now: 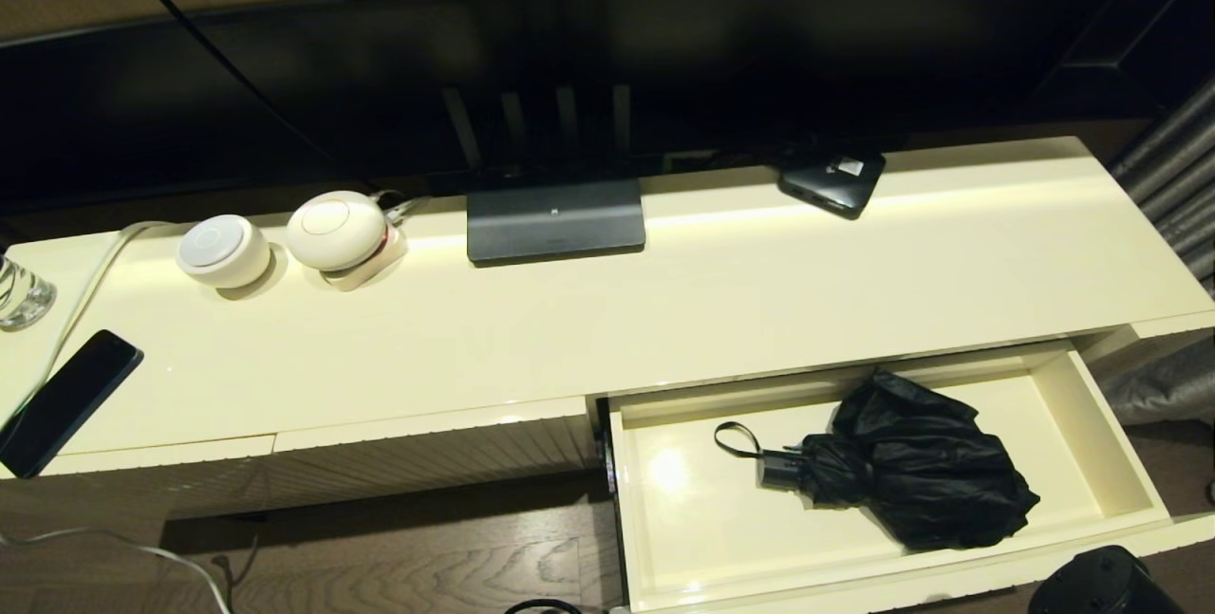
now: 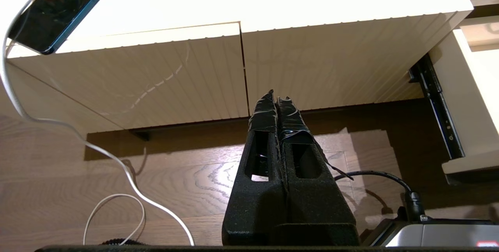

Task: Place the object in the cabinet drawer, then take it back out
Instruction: Close the drawer

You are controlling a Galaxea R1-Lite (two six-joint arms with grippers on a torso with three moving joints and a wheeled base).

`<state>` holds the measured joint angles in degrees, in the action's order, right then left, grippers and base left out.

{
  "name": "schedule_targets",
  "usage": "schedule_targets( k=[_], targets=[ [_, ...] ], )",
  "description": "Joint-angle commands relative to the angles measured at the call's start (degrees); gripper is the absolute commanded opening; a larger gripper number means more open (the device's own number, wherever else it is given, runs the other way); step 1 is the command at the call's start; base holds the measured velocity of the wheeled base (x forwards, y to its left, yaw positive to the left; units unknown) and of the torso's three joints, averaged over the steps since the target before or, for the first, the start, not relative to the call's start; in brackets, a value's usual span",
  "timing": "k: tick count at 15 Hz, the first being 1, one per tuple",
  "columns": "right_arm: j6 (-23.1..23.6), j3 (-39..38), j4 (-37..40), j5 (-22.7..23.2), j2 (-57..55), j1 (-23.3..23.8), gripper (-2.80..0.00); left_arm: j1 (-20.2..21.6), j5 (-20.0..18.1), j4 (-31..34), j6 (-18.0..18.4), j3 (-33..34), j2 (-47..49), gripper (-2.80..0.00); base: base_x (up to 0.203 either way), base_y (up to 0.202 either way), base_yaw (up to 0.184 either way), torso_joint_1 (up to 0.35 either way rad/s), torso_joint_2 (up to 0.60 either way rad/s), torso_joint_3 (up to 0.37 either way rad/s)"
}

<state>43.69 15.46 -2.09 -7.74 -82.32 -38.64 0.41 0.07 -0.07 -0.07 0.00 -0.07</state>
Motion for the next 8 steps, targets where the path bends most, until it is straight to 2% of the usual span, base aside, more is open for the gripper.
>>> schedule_targets(
  k=[1, 5, 8],
  targets=[
    [0.3, 0.0, -2.9, -1.4, -1.6, 0.1, -2.8, 0.0, 0.0, 0.0, 0.0, 0.2, 0.1, -2.8, 0.0, 0.0, 0.0, 0.0, 0.0, 0.0],
    [0.3, 0.0, -11.7, -5.7, -5.0, 0.2, -2.8, 0.0, 0.0, 0.0, 0.0, 0.2, 0.1, -2.8, 0.0, 0.0, 0.0, 0.0, 0.0, 0.0],
    [0.3, 0.0, -16.0, -6.4, -6.7, 0.3, -2.8, 0.0, 0.0, 0.0, 0.0, 0.2, 0.1, -2.8, 0.0, 0.0, 0.0, 0.0, 0.0, 0.0]
  ],
)
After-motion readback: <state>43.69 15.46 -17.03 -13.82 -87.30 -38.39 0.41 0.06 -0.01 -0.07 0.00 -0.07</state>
